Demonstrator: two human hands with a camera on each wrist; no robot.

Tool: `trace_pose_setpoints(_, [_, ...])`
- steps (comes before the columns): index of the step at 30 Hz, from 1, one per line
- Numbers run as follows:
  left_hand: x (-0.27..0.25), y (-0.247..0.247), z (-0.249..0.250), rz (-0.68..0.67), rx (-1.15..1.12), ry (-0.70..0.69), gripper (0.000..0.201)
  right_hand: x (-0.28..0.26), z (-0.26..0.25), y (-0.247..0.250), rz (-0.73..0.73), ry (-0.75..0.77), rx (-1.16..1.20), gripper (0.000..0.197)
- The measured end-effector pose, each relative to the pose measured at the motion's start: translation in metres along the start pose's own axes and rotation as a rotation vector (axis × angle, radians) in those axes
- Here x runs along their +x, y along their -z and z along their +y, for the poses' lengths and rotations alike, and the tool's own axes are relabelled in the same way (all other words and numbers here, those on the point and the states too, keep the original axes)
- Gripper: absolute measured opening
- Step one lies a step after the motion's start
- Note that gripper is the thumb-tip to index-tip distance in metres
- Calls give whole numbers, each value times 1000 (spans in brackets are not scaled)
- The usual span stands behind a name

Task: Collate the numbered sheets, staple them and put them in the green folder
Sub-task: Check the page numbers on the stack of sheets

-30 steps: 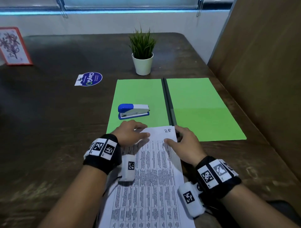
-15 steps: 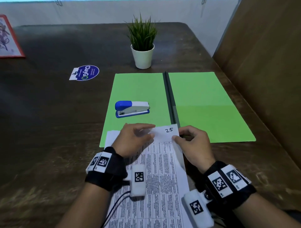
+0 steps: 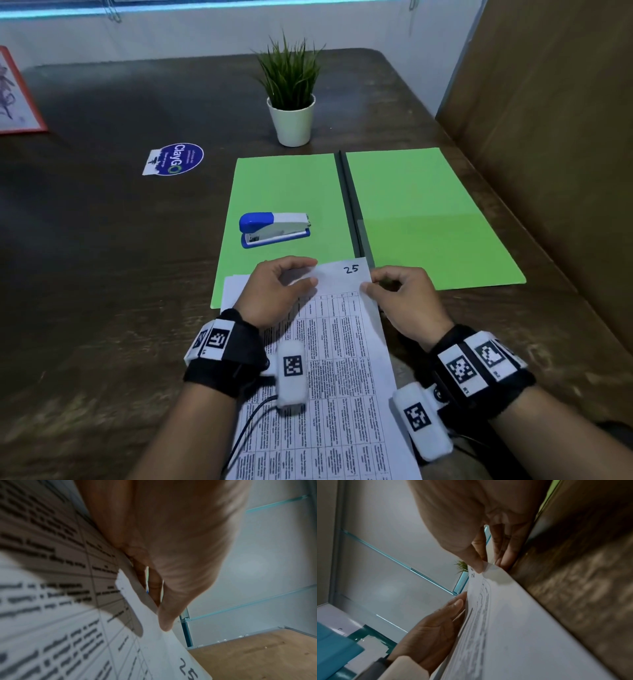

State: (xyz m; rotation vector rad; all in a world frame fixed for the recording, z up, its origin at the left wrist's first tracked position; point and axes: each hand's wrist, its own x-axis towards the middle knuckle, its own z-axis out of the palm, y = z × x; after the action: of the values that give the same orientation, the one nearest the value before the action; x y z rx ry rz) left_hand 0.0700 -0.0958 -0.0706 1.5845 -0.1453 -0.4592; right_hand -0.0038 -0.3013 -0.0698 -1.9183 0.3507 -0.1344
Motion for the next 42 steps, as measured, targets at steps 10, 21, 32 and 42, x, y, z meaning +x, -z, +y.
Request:
trace_pose_setpoints(10, [2, 3, -1, 19, 65, -6, 22, -1, -1, 0, -8, -6, -5, 18])
trace_pose_setpoints(21, [3, 4, 1, 0, 137, -17, 25, 2, 7, -3, 22, -1, -50, 19])
trace_pose_setpoints(32, [-13, 35, -3, -165, 493, -21, 51, -16, 6, 6, -59, 2, -7, 12])
trace_pose_setpoints(42, [-13, 34, -1, -169, 649, -103, 69, -20, 10, 0, -91, 75, -158, 14])
